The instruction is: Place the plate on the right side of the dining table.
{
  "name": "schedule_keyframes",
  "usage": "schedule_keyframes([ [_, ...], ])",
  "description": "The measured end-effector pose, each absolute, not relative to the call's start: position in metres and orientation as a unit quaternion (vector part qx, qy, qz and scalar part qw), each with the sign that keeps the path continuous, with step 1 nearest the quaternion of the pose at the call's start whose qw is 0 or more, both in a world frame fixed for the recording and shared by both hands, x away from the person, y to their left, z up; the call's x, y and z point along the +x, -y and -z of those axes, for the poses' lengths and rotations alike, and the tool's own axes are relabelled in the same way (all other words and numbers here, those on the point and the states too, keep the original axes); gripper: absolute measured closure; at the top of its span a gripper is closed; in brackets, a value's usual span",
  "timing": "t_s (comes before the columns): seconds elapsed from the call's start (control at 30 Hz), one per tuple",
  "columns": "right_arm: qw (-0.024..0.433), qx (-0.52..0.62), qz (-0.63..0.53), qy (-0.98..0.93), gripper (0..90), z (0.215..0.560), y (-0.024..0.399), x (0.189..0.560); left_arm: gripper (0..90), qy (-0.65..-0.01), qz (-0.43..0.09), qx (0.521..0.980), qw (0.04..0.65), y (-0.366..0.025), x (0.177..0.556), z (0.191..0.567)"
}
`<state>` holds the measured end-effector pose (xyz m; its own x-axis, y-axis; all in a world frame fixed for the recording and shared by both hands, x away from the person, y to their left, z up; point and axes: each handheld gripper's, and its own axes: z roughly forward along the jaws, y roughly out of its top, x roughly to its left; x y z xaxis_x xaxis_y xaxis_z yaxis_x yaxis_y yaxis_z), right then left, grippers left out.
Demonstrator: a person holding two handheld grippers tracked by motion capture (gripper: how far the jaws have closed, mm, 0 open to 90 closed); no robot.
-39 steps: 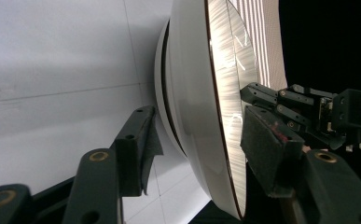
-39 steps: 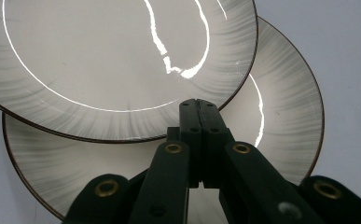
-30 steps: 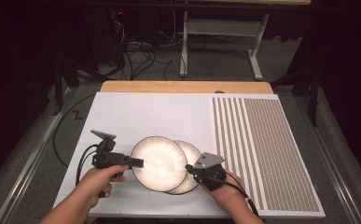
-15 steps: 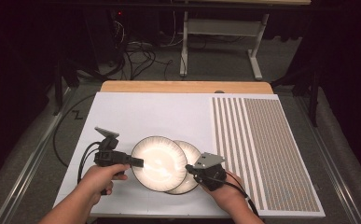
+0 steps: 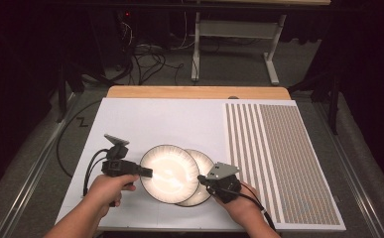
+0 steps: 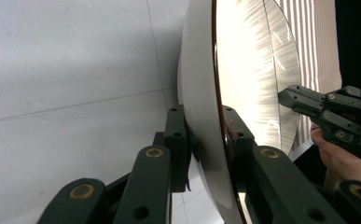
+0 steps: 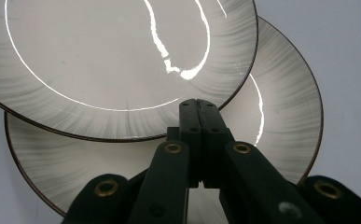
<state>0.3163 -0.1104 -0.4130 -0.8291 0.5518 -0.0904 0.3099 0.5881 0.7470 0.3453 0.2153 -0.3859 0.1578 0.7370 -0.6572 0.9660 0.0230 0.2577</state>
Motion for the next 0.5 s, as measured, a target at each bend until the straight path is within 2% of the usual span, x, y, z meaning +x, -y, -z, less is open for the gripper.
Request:
schedule_keyframes([
  [0.5, 0.156, 0.252, -0.404, -0.865, 80.1, 0.404, 0.122, 0.316, 78.1, -0.618, 0.146, 0.687, 0.354, -0.212, 0.343, 0.381],
])
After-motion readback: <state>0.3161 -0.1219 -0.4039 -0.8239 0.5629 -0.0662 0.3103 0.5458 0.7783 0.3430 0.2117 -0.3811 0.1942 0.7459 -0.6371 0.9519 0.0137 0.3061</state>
